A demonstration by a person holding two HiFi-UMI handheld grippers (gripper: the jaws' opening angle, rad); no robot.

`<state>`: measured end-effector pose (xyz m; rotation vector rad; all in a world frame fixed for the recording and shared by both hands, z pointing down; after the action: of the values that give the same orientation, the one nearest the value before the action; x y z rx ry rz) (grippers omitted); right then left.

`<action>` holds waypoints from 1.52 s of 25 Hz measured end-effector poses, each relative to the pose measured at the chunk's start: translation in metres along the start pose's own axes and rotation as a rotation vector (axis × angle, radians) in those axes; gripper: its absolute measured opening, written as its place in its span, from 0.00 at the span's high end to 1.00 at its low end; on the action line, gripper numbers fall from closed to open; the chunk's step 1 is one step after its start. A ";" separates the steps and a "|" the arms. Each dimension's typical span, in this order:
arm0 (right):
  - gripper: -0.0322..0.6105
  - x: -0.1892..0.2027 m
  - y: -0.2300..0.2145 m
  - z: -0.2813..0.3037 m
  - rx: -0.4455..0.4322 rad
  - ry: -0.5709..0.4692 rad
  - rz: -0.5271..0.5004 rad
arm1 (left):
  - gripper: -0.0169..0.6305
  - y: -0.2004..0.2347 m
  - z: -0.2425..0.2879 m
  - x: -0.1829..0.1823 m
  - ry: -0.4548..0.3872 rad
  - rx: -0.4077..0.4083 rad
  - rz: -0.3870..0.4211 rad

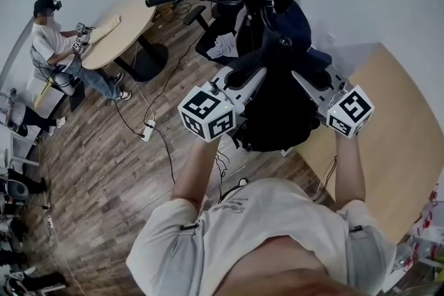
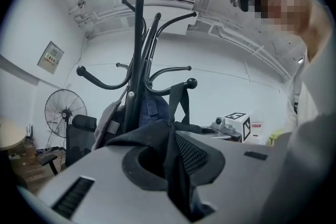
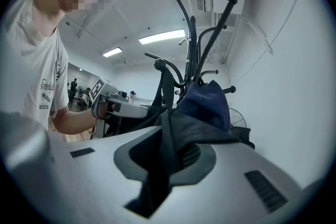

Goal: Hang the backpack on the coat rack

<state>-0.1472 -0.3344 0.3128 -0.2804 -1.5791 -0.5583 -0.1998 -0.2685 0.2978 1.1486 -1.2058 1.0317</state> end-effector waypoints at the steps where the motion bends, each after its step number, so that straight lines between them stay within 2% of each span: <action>1: 0.89 0.000 0.000 -0.001 0.002 0.002 0.003 | 0.90 0.000 0.000 0.000 -0.001 0.003 -0.006; 8: 0.86 -0.003 0.001 -0.004 0.021 -0.042 0.020 | 0.89 0.000 -0.003 -0.003 -0.026 0.013 0.006; 13: 0.82 0.004 0.003 -0.012 0.110 -0.069 0.026 | 0.89 -0.001 -0.006 0.002 -0.028 0.001 0.029; 16: 0.79 0.010 0.006 -0.019 0.160 -0.036 0.030 | 0.89 0.003 -0.011 0.005 -0.035 -0.019 0.019; 20: 0.74 0.016 0.012 -0.041 0.279 0.017 0.028 | 0.85 0.004 -0.024 0.007 -0.042 -0.062 0.034; 22: 0.76 0.016 0.022 -0.055 0.318 0.015 0.045 | 0.83 0.003 -0.034 0.010 -0.034 -0.069 0.038; 25: 0.83 0.022 0.035 -0.067 0.335 0.001 0.089 | 0.83 0.004 -0.046 0.012 -0.031 -0.079 0.026; 27: 0.92 0.033 0.041 -0.070 0.343 0.003 0.126 | 0.83 0.006 -0.052 0.016 -0.027 -0.106 0.042; 32: 0.95 0.051 0.065 -0.071 0.341 0.034 0.190 | 0.85 0.002 -0.072 0.025 -0.005 -0.146 0.084; 38: 0.96 0.048 0.084 -0.065 0.312 0.078 0.164 | 0.88 -0.023 -0.081 0.042 0.030 -0.083 0.075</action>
<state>-0.0539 -0.3031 0.3753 -0.1483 -1.5258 -0.1890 -0.1611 -0.1924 0.3372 1.0267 -1.2651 1.0418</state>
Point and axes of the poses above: the fingertips, and each gripper's own axes: z forward along the fingers, y to its left, x out of its underside, the point moved 1 cm from there along -z, backward along the fingers, and after that the axes turned 12 degrees about -x, right-handed, at the moved point
